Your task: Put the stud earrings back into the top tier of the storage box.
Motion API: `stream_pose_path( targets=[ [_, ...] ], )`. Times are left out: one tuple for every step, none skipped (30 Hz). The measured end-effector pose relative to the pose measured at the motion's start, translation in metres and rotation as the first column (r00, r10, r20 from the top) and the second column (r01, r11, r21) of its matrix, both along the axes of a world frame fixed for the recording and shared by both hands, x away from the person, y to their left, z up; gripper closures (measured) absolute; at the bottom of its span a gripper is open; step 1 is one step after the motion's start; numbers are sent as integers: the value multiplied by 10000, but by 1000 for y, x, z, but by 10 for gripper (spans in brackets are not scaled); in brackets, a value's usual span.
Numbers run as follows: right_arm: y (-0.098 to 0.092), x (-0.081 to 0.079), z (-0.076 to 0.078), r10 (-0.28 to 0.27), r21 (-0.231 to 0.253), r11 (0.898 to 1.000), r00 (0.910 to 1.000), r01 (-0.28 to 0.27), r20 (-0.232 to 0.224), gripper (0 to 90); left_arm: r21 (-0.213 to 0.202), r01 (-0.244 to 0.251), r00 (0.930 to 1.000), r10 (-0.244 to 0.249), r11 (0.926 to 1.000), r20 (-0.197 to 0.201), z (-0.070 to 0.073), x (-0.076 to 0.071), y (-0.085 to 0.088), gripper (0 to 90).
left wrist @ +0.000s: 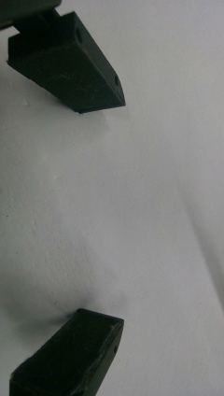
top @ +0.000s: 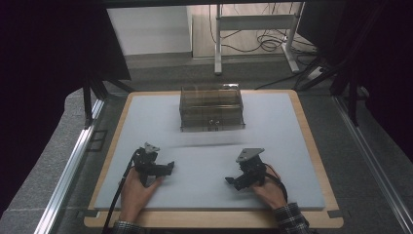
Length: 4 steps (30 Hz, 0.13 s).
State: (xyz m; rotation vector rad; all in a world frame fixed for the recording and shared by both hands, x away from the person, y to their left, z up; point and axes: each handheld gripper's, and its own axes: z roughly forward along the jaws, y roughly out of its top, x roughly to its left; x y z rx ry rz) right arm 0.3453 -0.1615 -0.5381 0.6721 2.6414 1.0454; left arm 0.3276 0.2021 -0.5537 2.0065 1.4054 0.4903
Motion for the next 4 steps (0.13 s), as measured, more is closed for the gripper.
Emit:
stream_pose_path(
  targets=[
    [0,0,0,-1,-2,10000,10000,1,12,26,9,4,10000,-4,10000,3,0,0,0,0],
    [0,0,0,-3,12,10000,10000,3,20,26,-13,11,10000,-11,10000,-7,0,0,0,0],
    [0,0,0,-3,12,10000,10000,3,20,26,-13,11,10000,-11,10000,-7,0,0,0,0],
    [0,0,0,1,11,10000,10000,-1,22,26,8,7,10000,-7,10000,5,0,0,0,0]
  ],
)
